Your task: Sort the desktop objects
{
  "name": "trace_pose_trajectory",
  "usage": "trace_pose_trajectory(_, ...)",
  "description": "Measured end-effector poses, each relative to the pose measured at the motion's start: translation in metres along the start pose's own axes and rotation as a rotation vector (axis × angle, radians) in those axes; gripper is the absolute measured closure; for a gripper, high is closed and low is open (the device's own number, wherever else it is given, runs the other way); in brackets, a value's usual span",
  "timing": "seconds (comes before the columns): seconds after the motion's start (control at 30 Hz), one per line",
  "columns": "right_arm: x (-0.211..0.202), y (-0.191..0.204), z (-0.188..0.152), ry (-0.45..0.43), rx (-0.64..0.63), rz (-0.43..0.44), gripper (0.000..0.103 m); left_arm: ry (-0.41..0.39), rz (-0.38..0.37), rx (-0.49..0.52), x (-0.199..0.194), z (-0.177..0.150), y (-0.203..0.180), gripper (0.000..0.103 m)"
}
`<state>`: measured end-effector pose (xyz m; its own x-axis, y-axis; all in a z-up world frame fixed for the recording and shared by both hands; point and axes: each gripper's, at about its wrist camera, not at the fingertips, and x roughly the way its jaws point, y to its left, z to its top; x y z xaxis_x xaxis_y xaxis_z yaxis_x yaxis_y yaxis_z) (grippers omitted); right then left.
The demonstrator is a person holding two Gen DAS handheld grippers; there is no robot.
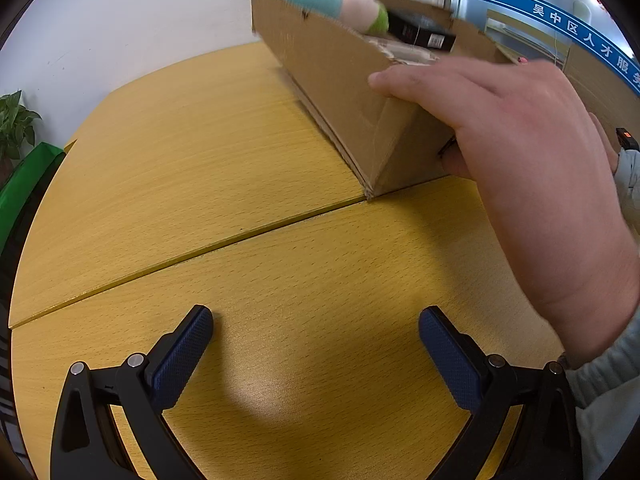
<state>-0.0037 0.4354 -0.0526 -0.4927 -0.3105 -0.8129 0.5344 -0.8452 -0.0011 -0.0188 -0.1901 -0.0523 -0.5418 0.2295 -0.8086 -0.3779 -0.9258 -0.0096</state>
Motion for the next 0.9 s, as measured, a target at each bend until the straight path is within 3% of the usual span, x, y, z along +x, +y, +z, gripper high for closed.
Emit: trace_pose_trajectory(0.9,-0.0003,0.0002,-0.0001,-0.001,-0.001,-0.001,0.000,0.000,0.002,-0.001,-0.0014,0.0034,0.0010,0.000)
